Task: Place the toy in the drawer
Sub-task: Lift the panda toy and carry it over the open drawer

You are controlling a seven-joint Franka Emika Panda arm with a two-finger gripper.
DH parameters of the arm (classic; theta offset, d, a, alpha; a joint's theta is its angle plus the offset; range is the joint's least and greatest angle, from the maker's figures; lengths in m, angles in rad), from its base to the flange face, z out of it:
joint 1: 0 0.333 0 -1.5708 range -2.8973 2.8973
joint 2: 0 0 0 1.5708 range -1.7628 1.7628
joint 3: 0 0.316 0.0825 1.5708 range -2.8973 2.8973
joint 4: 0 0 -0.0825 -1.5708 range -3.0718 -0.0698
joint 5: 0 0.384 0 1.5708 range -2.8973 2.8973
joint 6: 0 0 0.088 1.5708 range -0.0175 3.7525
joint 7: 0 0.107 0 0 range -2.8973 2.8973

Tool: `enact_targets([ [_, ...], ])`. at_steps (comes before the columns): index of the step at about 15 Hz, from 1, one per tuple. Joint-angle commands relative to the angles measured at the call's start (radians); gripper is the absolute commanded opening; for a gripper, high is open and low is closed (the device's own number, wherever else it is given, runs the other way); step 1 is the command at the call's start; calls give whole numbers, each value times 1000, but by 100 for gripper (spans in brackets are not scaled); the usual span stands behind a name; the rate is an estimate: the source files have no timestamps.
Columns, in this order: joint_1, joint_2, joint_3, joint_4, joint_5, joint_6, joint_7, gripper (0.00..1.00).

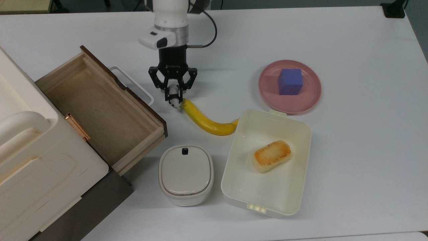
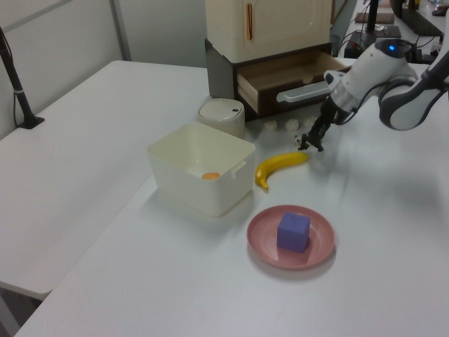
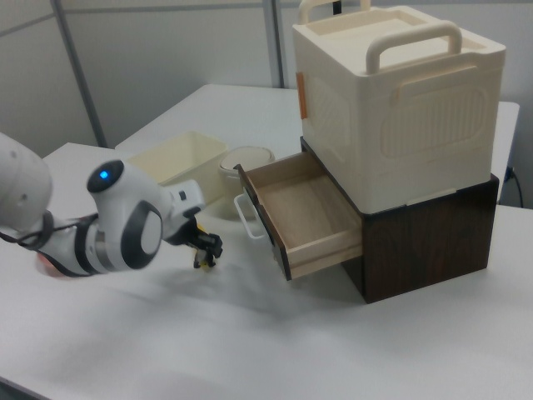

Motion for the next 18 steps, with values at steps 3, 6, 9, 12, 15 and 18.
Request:
enact_targets([
  [3, 95, -176, 5, 31, -7, -246, 270, 5],
  [6, 141, -179, 31, 150, 22, -430, 330, 5],
  [9, 155, -171, 44, 303, 200, -613, 242, 4],
  [12, 114, -124, 35, 614, 518, -972, -71, 4],
  [15, 40, -93, 36, 704, 534, -1037, -95, 4],
  [18, -21, -17, 24, 790, 507, -1043, -121, 4],
])
